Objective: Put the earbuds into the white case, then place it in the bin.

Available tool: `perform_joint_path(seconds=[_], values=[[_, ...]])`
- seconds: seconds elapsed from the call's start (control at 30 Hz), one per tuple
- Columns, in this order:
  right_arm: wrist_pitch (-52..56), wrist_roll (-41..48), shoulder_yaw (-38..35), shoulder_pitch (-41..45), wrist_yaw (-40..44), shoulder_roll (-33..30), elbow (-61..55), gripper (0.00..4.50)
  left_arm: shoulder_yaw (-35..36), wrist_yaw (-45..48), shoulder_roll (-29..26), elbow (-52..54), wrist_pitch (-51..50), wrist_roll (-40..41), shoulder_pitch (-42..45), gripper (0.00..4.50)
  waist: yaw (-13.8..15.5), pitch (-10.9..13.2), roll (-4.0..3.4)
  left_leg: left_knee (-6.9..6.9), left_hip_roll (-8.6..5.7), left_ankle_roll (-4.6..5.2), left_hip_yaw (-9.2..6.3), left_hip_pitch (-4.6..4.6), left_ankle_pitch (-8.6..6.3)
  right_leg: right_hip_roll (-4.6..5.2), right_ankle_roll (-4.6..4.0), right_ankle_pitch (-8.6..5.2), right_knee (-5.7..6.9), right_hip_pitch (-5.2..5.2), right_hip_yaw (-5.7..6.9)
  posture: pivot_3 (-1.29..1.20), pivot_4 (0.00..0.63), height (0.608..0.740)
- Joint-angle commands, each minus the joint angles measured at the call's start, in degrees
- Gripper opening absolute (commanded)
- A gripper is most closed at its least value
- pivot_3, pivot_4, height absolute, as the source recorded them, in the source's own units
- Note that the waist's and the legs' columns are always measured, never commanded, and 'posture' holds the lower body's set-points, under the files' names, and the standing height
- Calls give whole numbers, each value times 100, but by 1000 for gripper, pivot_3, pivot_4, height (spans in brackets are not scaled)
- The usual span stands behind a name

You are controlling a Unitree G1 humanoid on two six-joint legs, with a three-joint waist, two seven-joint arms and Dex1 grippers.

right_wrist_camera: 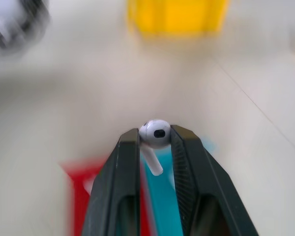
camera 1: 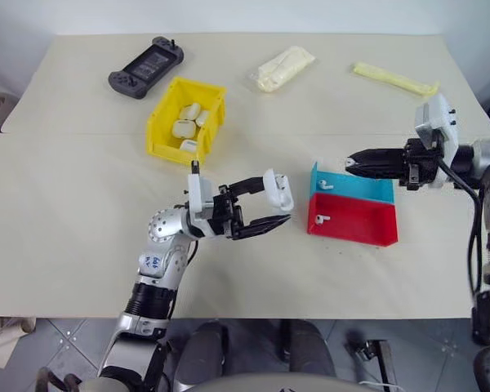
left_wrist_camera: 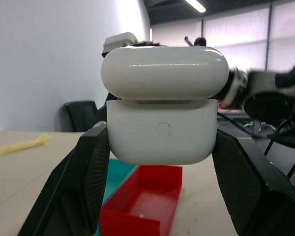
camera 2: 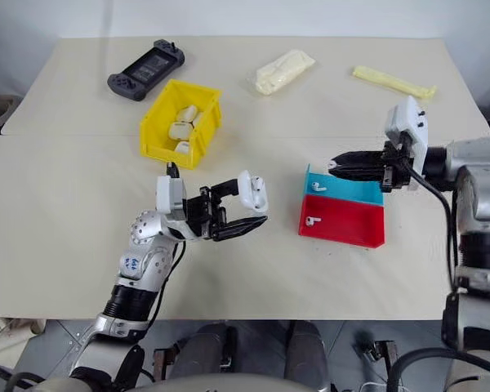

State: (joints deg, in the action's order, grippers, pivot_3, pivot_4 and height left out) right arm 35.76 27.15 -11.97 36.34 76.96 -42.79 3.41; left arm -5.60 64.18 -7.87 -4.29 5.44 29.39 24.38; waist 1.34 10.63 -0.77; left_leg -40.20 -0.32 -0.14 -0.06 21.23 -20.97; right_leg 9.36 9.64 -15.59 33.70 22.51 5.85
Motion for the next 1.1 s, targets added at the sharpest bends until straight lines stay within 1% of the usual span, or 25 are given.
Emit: perform_joint_path(seconds=[0.03, 0.1, 0.2, 0.27, 0.33, 0.5, 0.77, 1.1], values=[[1542, 1820, -918, -422, -1255, 631, -1461, 502, 136, 29, 112, 173, -103, 386, 113, 2770, 3, 0, 0, 2, 0, 0, -1, 0, 0, 0, 0, 0, 0, 1, 0, 0, 150, 740], [2164, 2808, -1225, -651, -1996, 1076, -1938, 502, 191, 15, 106, 139, -160, 413, 170, 2770, 13, 0, 0, 1, 0, -1, -6, 1, 0, 0, 0, 0, -1, 0, 2, 0, 150, 740], [2515, 3898, -1447, -782, -2929, 1512, -2305, 502, 219, 35, 73, 87, -215, 392, 228, 2770, 16, 0, 0, -1, -4, 0, -7, 2, 0, 2, -1, 0, 1, -1, 1, 0, 150, 740], [2592, 4361, -1413, -864, -3330, 1616, -2470, 502, 231, 32, 81, 69, -255, 389, 264, 2770, 16, 0, 0, -1, -5, 0, -6, 1, 0, 2, -1, 0, 2, -1, 0, 0, 150, 740], [2575, 4632, -1296, -1017, -3611, 1687, -2632, 502, 223, 45, 90, 37, -262, 353, 301, 2770, 13, 0, 0, 0, -5, 0, -7, 1, 0, 1, -1, 0, 1, -1, 1, 0, 150, 740], [2322, 5041, -1016, -1317, -4013, 1787, -2914, 502, 226, 38, 114, -20, -301, 329, 371, 2770, -1, 0, 0, 4, -5, 1, -2, -1, -1, 1, -1, 0, 1, 0, -1, 0, 150, 740], [2004, 5143, -517, -1450, -4224, 1791, -3019, 502, 161, 37, 153, 39, -332, 287, 315, 2770, 3, 0, 0, 4, -5, 1, -1, -3, -1, 0, -1, 0, 2, 0, -3, 0, 150, 740], [1724, 4724, -27, -1611, -4104, 1632, -2959, 502, 193, 28, 133, 48, -335, 289, 314, 2770, 2, 0, 0, 5, -5, 1, -1, -3, -1, 0, -1, 0, 1, 0, -3, 0, 150, 740]])
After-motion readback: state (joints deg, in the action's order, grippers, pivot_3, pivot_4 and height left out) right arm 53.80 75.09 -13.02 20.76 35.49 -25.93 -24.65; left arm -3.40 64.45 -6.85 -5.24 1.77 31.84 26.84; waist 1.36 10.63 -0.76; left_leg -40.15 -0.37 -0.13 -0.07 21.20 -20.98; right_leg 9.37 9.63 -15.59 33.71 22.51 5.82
